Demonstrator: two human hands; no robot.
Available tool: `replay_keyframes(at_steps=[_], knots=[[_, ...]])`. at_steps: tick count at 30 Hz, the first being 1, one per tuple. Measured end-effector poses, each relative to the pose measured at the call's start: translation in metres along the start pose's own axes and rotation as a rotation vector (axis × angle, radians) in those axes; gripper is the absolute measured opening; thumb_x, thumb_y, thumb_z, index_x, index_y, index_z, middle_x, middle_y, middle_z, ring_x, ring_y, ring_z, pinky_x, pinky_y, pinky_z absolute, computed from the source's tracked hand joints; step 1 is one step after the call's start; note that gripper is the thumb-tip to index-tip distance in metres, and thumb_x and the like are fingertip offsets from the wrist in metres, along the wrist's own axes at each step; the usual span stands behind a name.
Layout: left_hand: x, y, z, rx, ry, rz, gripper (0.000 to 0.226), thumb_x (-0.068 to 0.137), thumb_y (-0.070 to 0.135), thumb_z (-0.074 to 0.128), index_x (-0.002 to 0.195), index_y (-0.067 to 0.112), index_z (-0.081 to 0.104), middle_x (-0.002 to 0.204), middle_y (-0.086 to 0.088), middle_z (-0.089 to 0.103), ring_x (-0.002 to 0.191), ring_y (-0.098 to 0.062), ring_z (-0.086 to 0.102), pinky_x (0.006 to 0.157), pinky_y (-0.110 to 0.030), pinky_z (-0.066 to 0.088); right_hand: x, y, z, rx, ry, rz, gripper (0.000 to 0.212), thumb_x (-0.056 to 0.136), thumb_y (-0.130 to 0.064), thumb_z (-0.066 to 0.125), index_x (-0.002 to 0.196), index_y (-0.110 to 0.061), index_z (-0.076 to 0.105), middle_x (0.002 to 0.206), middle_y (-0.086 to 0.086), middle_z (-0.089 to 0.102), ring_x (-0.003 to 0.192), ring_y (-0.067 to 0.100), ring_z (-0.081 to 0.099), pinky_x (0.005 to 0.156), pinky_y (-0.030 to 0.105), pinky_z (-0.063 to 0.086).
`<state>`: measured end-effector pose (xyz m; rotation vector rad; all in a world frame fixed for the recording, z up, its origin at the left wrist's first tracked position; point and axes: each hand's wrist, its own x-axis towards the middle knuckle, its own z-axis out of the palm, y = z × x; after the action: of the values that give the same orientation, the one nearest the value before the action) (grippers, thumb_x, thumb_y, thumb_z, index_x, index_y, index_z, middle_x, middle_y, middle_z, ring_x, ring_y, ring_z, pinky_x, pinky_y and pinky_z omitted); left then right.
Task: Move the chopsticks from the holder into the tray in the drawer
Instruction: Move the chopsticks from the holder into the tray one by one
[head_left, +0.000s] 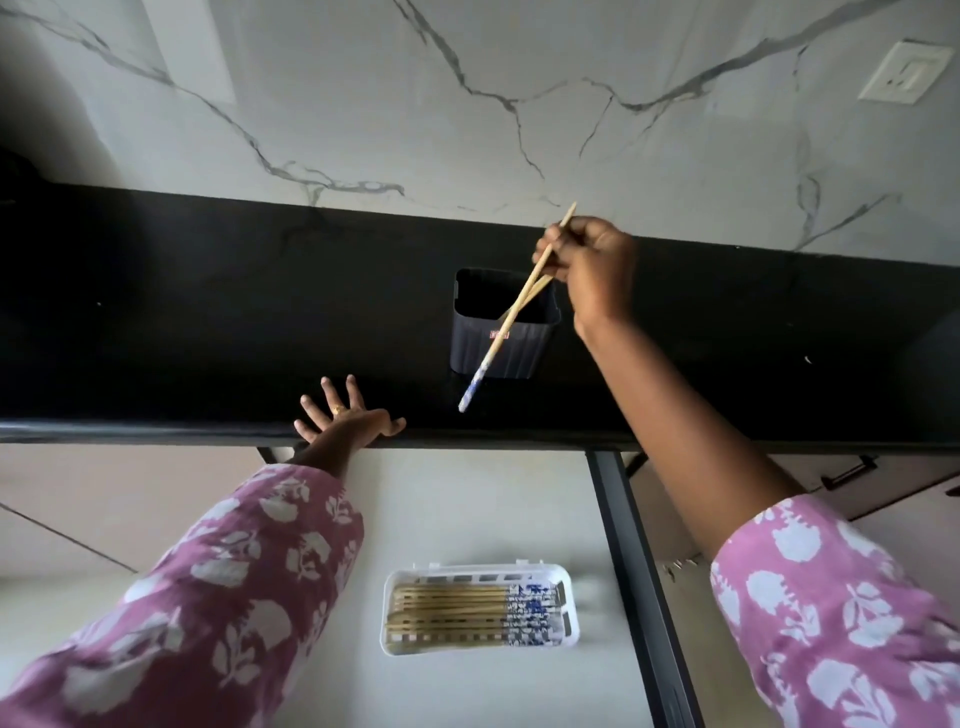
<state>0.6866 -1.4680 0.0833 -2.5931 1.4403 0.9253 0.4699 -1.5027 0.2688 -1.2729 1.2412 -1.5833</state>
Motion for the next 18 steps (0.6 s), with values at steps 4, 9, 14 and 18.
replay_keyframes(at_steps=[4, 9, 14, 18], knots=[[-0.006, -0.004, -0.002, -0.017, 0.003, 0.032, 0.094, 0.082, 0.07, 0.044, 0.151, 0.029, -0.005, 0.159, -0.002, -0.012, 0.143, -0.036, -0.016, 0.115, -0.051, -0.007, -0.051, 0.05, 0.009, -0.26, -0.299, 0.082, 0.004, 0.084, 0.008, 0.06, 0.085, 0.006, 0.063, 0.07, 0.015, 0.063, 0.051, 0.013, 0.062, 0.06, 0.036, 0.057], [-0.006, -0.004, -0.003, -0.02, 0.005, 0.04, 0.094, 0.082, 0.069, 0.045, 0.15, 0.029, -0.006, 0.159, -0.002, -0.013, 0.143, -0.036, -0.016, 0.115, -0.051, -0.007, -0.122, 0.121, 0.009, -0.51, -0.57, 0.191, 0.004, 0.081, 0.006, 0.063, 0.081, 0.009, 0.066, 0.073, 0.03, 0.067, 0.053, 0.018, 0.059, 0.058, 0.032, 0.053], [-0.003, -0.003, -0.003, -0.015, -0.004, 0.029, 0.094, 0.083, 0.066, 0.047, 0.15, 0.03, -0.007, 0.158, -0.001, -0.016, 0.143, -0.036, -0.018, 0.115, -0.052, -0.008, -0.197, 0.184, 0.006, -0.837, -0.87, 0.19, 0.01, 0.082, -0.004, 0.059, 0.083, -0.005, 0.069, 0.088, 0.01, 0.075, 0.084, 0.026, 0.07, 0.071, 0.023, 0.048], [0.002, -0.002, -0.001, -0.005, -0.002, 0.018, 0.095, 0.082, 0.066, 0.048, 0.15, 0.03, -0.008, 0.158, -0.001, -0.017, 0.143, -0.036, -0.018, 0.115, -0.052, -0.007, -0.235, 0.216, 0.0, -1.033, -1.041, 0.1, 0.012, 0.085, -0.011, 0.054, 0.089, -0.008, 0.065, 0.094, 0.018, 0.07, 0.088, 0.036, 0.065, 0.074, 0.034, 0.05]])
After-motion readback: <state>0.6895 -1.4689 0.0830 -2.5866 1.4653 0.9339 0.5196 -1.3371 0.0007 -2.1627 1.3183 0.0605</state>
